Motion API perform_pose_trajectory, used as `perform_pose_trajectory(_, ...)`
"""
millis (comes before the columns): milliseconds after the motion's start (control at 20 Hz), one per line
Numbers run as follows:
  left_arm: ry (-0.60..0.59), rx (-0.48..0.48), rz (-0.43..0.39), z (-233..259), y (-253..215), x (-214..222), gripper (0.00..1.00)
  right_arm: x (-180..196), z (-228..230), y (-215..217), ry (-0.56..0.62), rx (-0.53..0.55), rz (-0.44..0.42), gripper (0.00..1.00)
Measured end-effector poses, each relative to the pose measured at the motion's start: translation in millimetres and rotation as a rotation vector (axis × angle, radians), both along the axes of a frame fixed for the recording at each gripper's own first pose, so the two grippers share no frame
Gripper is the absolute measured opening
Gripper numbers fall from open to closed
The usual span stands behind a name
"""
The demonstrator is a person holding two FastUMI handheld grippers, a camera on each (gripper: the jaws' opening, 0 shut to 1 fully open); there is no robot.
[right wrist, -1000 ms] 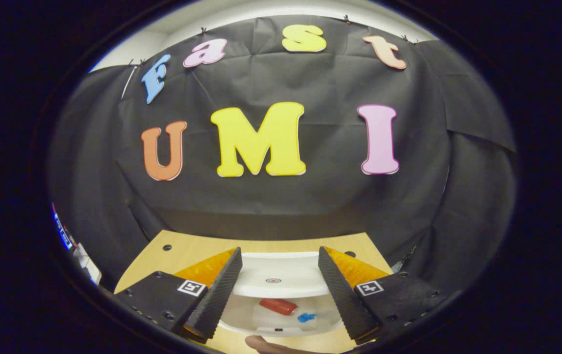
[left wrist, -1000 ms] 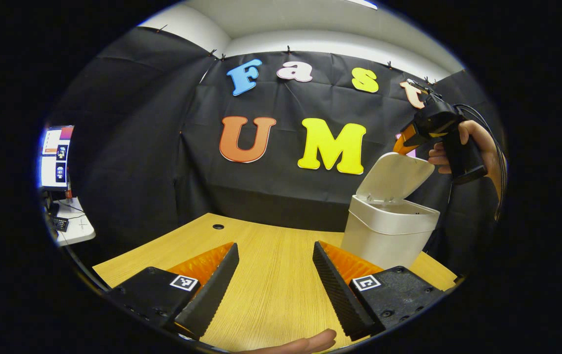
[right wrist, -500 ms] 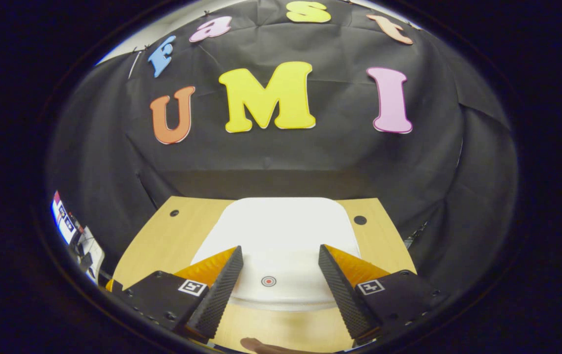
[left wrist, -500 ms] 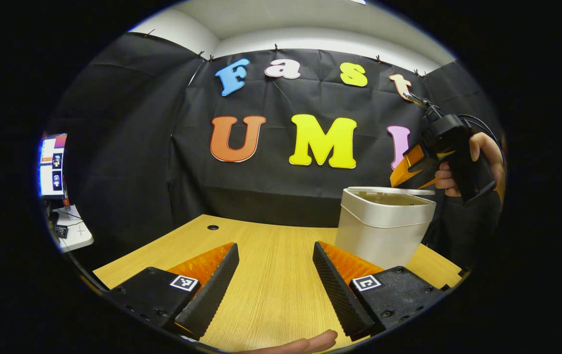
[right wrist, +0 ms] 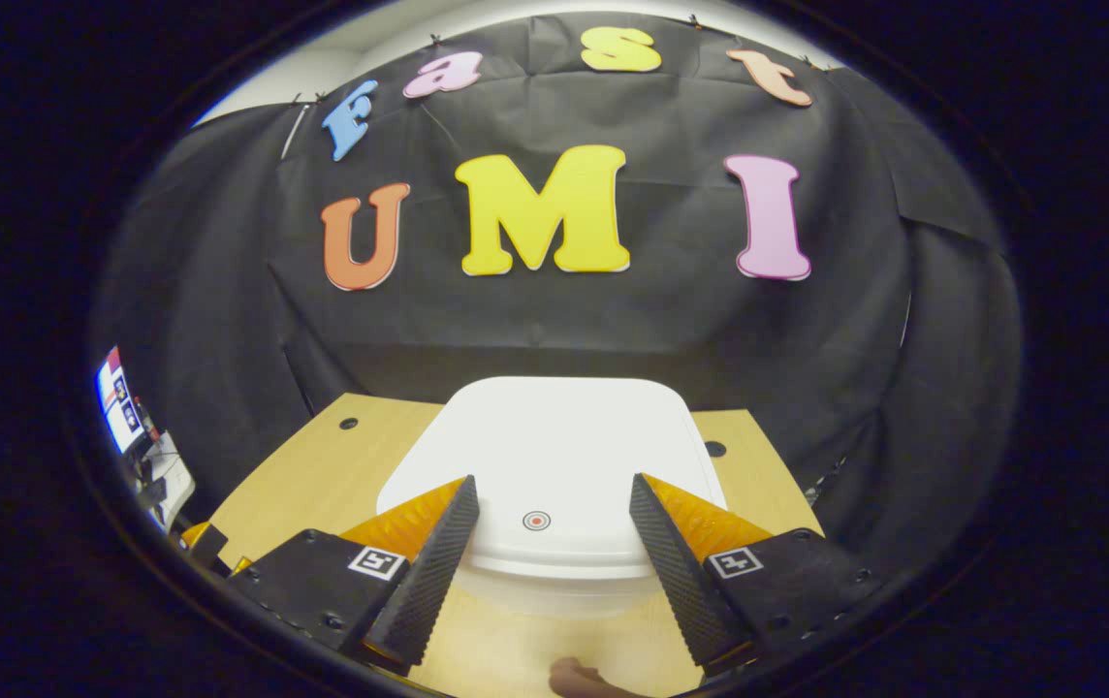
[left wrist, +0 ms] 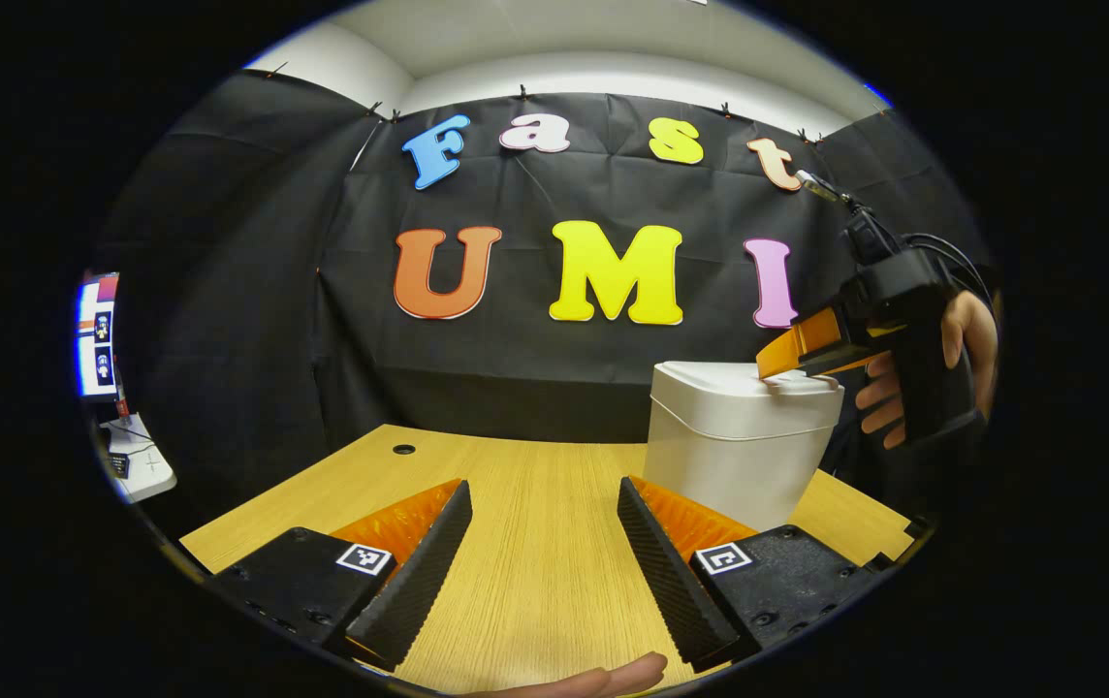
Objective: Press the lid of the desktop garbage bin to open it, pick up the crumpled paper on the desktop and throw it into the bin, then pick up the pop can on the desktop and drop it into the bin, and finally close the garbage bin lid.
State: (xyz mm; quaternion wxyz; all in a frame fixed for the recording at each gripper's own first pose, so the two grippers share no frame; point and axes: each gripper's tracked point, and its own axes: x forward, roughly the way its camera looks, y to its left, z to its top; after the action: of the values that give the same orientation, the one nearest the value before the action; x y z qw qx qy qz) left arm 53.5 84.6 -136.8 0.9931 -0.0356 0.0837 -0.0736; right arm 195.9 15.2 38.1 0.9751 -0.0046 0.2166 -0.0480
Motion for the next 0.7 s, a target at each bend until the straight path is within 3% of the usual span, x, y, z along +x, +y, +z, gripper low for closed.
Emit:
perform_pose_trajectory(250, 0.03, 0.032, 0.022, -11.8, -3.3, 4.6, 0.98, 1.7, -5.9, -1.1, -0.129, 0.0, 0.033, 0.98)
perform_pose_trajectory(400, 0.024, 0.052, 0.004, -11.5, -12.8, 2.9, 0.98, -0.5, 2.1, -2.8, -0.269, 0.076, 0.003, 0.96)
perform_pose_trajectory(600, 0.005, 0.077, -0.012, -11.0, -20.7, 1.4, 0.98, -16.5, -0.8, -8.7, -0.42, -0.05, -0.025, 0.96)
perform_pose_trajectory(700, 0.005, 0.078, -0.012, -11.9, -23.3, 1.7, 0.98, -30.5, -1.2, -10.2, -0.47, -0.048, -0.049, 0.95)
